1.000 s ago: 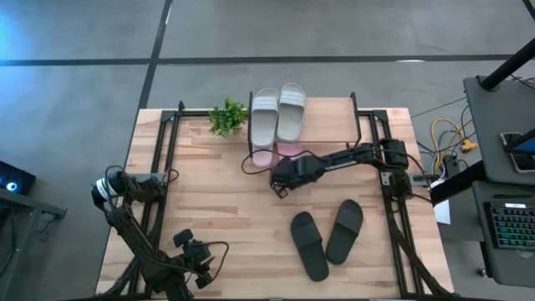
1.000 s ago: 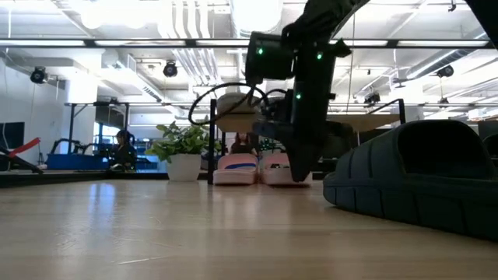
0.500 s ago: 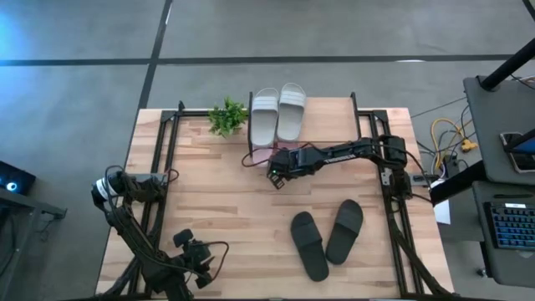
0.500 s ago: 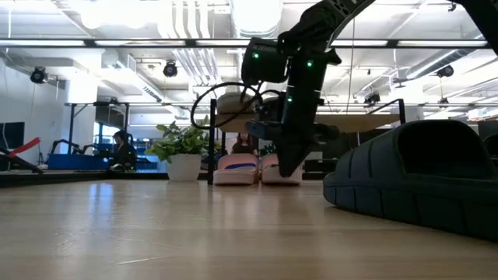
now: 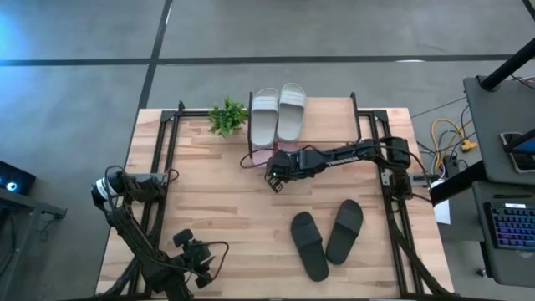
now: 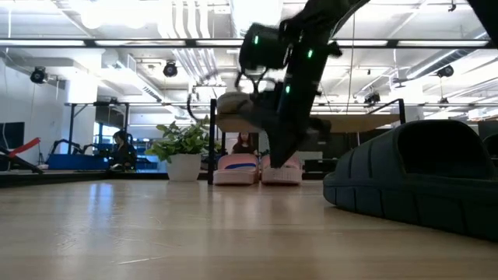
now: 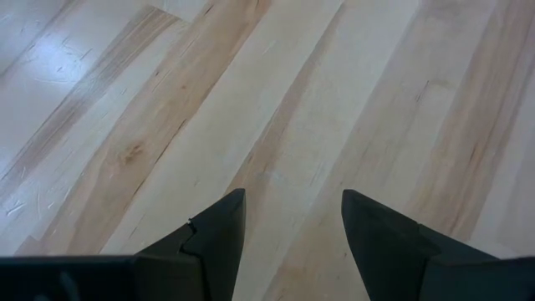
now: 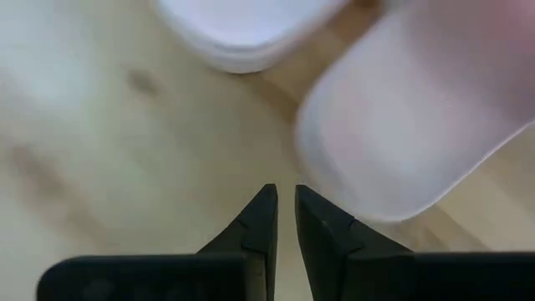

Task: Pick and place slides into the shelf
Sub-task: Put the left black slides under the shelf

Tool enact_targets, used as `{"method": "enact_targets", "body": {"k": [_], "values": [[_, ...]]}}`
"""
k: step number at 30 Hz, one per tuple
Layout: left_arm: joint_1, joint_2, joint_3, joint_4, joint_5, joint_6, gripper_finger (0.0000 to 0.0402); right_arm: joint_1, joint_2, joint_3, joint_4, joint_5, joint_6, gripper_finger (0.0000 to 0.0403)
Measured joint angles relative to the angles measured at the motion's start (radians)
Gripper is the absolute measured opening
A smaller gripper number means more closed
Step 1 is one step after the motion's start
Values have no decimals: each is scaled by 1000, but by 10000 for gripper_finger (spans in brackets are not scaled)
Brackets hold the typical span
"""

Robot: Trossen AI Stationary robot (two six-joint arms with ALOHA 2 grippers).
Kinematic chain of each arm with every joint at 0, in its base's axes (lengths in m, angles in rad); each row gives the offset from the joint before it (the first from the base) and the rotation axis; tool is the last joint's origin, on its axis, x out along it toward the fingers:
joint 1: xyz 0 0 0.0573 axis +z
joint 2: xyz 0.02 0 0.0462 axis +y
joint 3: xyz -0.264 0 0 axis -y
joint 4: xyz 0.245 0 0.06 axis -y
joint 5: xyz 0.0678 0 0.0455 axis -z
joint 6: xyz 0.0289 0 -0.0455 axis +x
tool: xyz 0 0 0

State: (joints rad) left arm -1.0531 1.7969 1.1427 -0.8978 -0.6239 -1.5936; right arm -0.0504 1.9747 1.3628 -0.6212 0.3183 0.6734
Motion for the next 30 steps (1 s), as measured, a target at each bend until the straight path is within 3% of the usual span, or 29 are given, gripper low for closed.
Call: {"method": "enact_targets", "body": {"k": [9, 15, 20, 24, 30], "values": [[0, 0, -3, 1, 0, 0, 184, 181, -121, -2, -155, -8, 18, 38], [0, 0, -4, 0, 0, 2, 184, 415, -202, -13, -341, -9, 110, 38], [0, 0, -8, 0, -1, 11, 184, 600, -241, -15, -335, -7, 264, 43], [0, 0, -25, 0, -3, 10, 184, 691, -226, -13, -331, -34, 280, 78], [0, 0, -39, 0, -3, 9, 184, 741, -169, -14, -334, -6, 219, 162]]}}
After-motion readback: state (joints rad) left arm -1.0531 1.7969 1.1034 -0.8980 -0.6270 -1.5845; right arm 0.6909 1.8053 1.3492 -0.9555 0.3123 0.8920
